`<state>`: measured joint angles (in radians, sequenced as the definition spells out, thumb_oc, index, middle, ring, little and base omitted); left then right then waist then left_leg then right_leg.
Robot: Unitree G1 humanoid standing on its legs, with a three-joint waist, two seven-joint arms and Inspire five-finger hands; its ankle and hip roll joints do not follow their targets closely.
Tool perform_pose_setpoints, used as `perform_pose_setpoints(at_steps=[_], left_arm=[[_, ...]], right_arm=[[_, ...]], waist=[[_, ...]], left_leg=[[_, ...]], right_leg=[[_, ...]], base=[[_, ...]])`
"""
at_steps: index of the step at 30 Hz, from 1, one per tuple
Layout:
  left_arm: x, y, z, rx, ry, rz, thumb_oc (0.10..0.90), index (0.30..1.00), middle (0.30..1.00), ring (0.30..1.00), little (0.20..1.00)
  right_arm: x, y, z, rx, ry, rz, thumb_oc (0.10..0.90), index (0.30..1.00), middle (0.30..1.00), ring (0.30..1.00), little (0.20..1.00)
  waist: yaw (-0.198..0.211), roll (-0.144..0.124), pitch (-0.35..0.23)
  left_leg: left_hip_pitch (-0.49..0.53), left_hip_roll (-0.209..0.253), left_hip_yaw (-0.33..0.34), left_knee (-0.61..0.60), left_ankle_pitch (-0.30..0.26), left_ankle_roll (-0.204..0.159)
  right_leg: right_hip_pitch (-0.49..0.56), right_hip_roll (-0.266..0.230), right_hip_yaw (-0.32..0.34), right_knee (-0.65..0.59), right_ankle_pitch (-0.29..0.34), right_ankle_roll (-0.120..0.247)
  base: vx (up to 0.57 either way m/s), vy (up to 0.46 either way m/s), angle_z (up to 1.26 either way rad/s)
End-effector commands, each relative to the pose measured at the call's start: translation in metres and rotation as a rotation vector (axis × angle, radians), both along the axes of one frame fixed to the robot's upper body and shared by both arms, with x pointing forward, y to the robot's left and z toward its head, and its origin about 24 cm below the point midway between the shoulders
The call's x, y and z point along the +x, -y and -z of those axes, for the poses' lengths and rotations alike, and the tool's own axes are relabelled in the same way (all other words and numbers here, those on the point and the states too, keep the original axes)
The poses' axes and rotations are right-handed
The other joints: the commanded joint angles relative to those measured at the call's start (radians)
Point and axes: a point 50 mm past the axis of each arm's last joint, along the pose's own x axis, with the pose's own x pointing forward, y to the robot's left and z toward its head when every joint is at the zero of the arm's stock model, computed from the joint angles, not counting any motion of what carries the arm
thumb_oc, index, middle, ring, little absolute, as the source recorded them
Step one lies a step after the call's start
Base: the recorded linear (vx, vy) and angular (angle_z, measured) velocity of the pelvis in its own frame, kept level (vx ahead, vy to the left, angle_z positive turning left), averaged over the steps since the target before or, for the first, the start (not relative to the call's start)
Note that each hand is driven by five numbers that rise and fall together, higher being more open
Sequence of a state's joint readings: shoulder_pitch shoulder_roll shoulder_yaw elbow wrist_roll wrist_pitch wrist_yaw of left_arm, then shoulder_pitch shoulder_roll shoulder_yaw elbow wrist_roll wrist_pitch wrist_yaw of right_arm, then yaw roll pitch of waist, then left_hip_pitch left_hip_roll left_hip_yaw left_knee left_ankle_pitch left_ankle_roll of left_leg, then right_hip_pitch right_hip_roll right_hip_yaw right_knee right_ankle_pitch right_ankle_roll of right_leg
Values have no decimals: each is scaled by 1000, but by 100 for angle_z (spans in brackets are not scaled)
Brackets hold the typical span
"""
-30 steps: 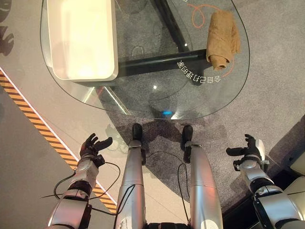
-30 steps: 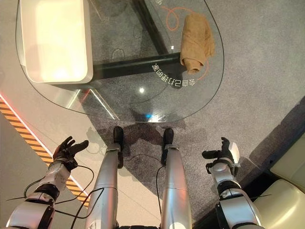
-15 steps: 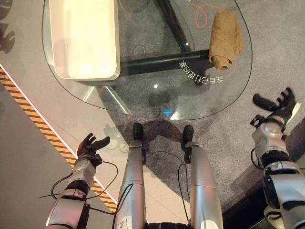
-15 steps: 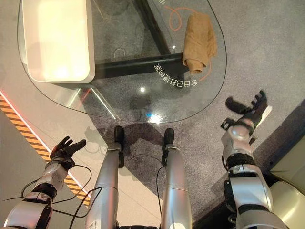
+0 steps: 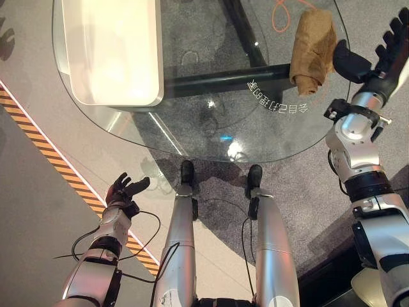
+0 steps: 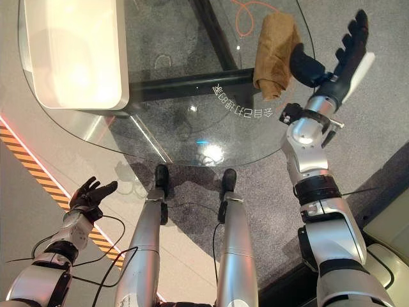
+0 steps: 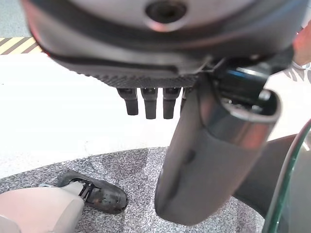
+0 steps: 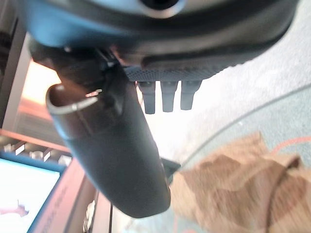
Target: Wipe the table with a cloth and put it in the basket.
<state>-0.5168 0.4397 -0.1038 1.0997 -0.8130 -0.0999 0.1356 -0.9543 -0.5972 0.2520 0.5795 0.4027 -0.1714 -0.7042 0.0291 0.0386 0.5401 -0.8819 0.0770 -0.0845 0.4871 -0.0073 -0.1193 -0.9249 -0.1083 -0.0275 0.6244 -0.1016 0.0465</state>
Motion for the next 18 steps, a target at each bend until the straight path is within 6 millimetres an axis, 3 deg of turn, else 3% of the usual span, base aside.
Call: perform_pose_setpoints(at_steps=[1, 16, 18], left_arm=[[-18, -22, 7, 15, -18, -88, 800, 900, 900, 900, 900], [-17, -12, 12, 8, -21, -59, 800, 900, 900, 900, 900], [-16, -9, 12, 7, -25, -53, 800, 900, 900, 900, 900]], right_arm=[[-14, -6, -43, -145, 151, 15, 800, 900, 900, 900, 900], [5, -8, -24, -220, -51, 117, 800, 900, 900, 900, 900], [8, -6, -13, -208, -97, 124, 800, 900, 900, 900, 900]], waist=[[-15, 17, -20], [4, 35, -20], [4, 38, -20]], left_leg=[[42, -96, 65, -7, -40, 81], [47, -96, 76, -4, -45, 87], [49, -96, 78, -3, -45, 88]], right_leg=[[77, 70, -41, -103, -3, -38], [74, 56, -52, -91, -10, -42], [73, 56, -52, -87, -10, -43]], base=[[0, 0, 0], [0, 0, 0], [0, 0, 0]])
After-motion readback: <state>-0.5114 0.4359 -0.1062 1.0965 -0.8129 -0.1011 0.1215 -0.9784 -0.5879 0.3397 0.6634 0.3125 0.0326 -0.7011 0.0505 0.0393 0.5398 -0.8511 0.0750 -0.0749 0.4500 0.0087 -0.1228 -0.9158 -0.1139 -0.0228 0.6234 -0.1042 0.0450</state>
